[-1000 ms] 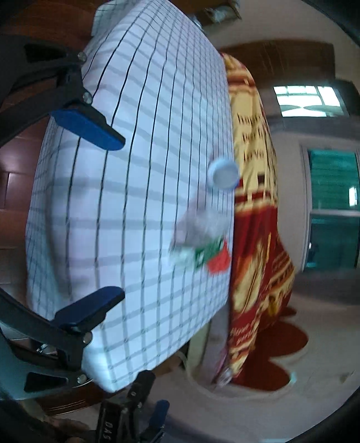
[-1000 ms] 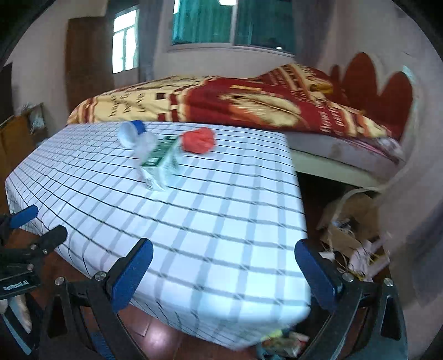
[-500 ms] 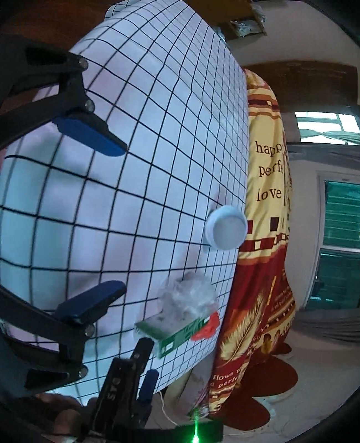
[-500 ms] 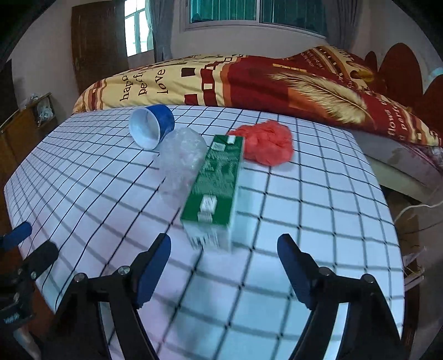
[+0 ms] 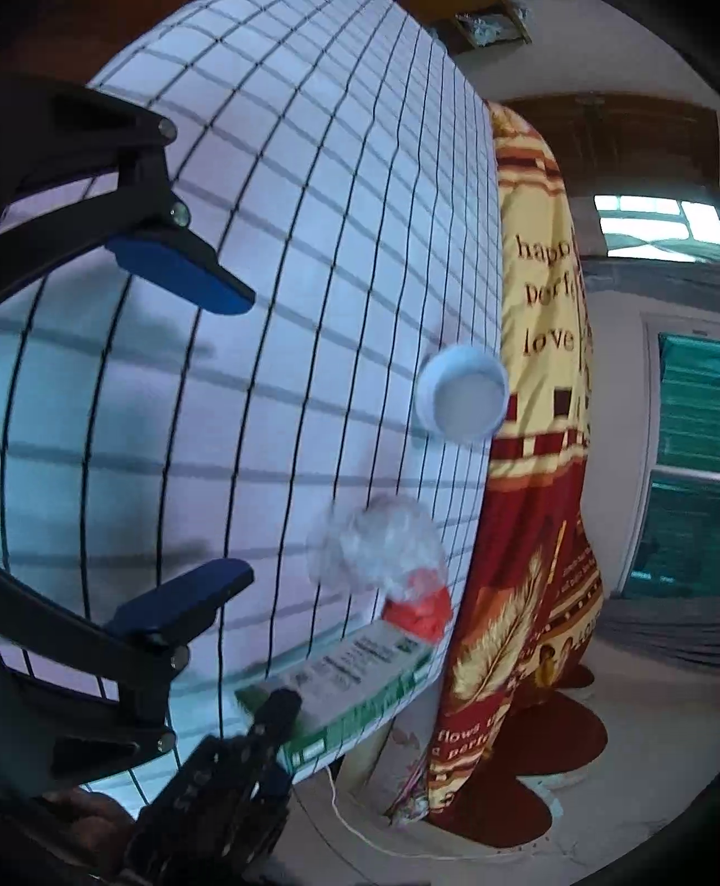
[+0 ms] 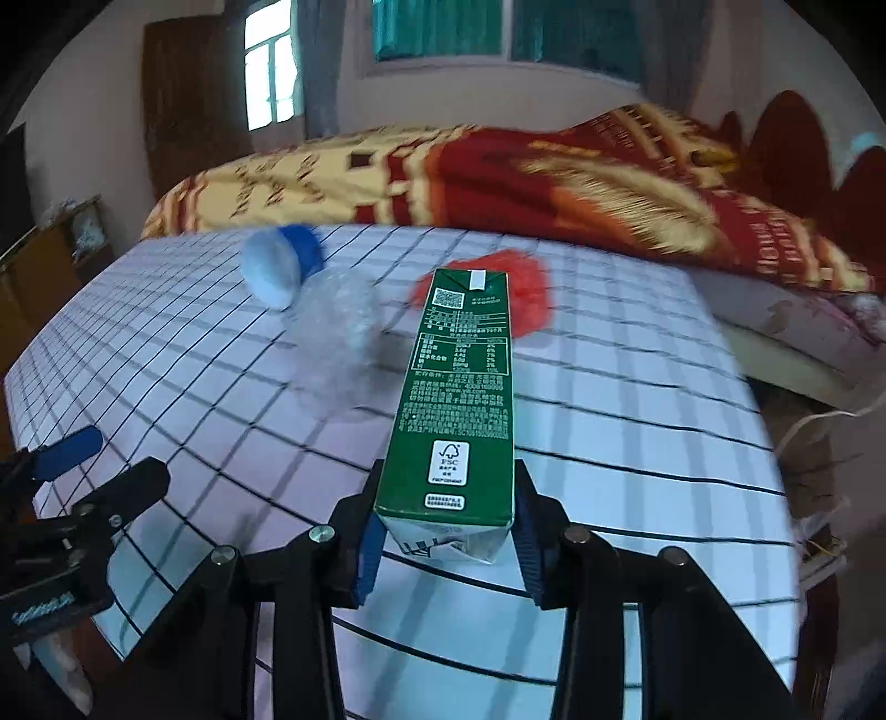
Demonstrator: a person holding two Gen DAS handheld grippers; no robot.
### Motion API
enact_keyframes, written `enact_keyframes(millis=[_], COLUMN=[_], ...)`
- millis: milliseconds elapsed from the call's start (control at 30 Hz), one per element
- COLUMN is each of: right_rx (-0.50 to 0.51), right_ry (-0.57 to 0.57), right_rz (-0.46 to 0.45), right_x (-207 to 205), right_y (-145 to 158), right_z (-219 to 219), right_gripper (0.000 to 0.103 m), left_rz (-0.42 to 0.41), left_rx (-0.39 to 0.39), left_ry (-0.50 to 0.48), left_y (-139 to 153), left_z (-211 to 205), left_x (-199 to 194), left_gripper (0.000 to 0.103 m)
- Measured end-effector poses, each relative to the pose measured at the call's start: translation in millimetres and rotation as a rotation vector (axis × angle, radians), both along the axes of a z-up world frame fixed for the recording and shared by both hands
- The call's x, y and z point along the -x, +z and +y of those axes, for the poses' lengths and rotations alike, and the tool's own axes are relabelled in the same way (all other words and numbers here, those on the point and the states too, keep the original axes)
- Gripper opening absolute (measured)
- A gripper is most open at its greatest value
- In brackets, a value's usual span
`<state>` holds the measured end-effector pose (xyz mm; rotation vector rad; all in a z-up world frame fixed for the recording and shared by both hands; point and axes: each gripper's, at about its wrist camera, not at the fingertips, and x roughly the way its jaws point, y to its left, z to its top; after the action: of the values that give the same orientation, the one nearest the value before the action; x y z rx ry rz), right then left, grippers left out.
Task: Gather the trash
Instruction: 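Grasp the clear plastic bag with the left tool while the right tool grasps the green milk carton, then carry the plastic bag and green carton with both tools over the black bin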
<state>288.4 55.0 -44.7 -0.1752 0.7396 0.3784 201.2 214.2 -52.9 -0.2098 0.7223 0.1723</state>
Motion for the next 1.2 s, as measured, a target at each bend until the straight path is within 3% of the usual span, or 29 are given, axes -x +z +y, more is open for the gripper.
enact_keyframes(millis=[267,633,667,733,867,1200], right_rx=[-0.024,-0.031,-0.032,-0.034,-0.042,-0.066], right_ry=[-0.159,-0.185,-0.186,-0.181,-0.170,-0.157], right_rz=[-0.001,0.024,0.031,0.043,0.046,0.053], right_x=[-47.5,-98.0,-101.5,-105.4,-100.8,-57.1], right_y=[13.3,0.9,-0.9,-3.6,-4.6,0.6], right_z=[-64.1,-86.2,-87.9,-90.4,-96.6,-117.1], right_gripper=[0.043,0.043,0.043,0.043,0.042,0.041], left_rz=[0.008,0.091,0.103,0.118,0.090,0.041], left_rx=[-0.026,0.000,-0.001,0.007,0.036,-0.010], left_ry=[-0.084,-0.105,-0.102,-0.107,-0.130,-0.186], left_y=[3.7,-12.8,-15.2,-19.0,-18.2,-0.9], left_z=[-39.1,-53.7,-53.3,-53.2,-52.8,-80.0], left_x=[-60.2,-141.4,-146.6,-152.8,-143.0,-81.4], left_gripper=[0.089,0.085,0.081,0.052,0.045,0.045])
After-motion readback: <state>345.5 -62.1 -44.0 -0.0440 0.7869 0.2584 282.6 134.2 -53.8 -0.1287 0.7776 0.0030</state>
